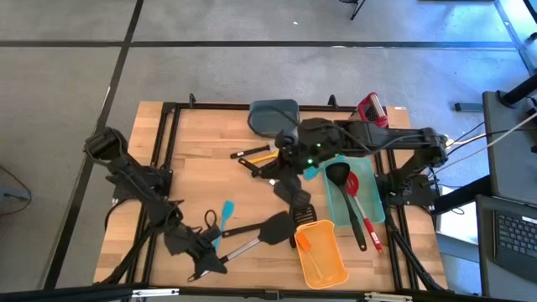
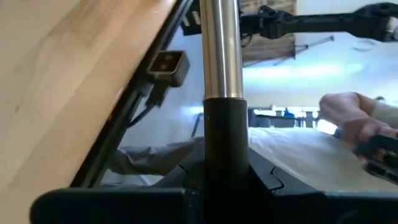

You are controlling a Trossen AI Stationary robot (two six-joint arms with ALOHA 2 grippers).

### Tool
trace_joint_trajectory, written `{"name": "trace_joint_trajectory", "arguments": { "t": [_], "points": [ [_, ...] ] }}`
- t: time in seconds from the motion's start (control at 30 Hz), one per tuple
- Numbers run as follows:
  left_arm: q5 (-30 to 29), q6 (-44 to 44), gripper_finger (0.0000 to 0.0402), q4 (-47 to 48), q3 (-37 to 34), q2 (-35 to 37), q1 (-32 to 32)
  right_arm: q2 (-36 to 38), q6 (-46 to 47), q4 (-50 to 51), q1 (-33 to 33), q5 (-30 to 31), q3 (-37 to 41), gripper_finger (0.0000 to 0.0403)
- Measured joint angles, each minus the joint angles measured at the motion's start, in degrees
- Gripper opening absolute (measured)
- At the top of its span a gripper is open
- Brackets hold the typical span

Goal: Pick & Place Kitchen Items
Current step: Put the large black spatula into the blue bin

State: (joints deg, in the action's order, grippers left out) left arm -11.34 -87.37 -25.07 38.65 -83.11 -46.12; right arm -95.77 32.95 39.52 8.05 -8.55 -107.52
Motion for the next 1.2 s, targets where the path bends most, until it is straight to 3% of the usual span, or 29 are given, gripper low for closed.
{"name": "trace_joint_trajectory", "arguments": {
  "t": [0.23,0.6,0.97,1.2],
  "points": [
    [10.68,6.58,0.0046,3.58,-2.91,6.08,10.57,1.29,0.04,7.78,5.65,7.53,0.04,0.0043],
    [33.94,14.26,0.0046,11.77,-9.33,16.04,32.22,1.60,1.12,14.49,14.55,20.05,0.04,0.0043],
    [60.50,28.79,0.0046,18.19,-9.31,17.52,59.06,1.60,4.11,16.46,12.09,20.62,0.04,0.0043],
    [73.38,34.87,0.0046,18.54,-9.29,16.01,74.96,1.60,6.05,15.66,7.69,21.88,0.04,0.0043]
  ]
}}
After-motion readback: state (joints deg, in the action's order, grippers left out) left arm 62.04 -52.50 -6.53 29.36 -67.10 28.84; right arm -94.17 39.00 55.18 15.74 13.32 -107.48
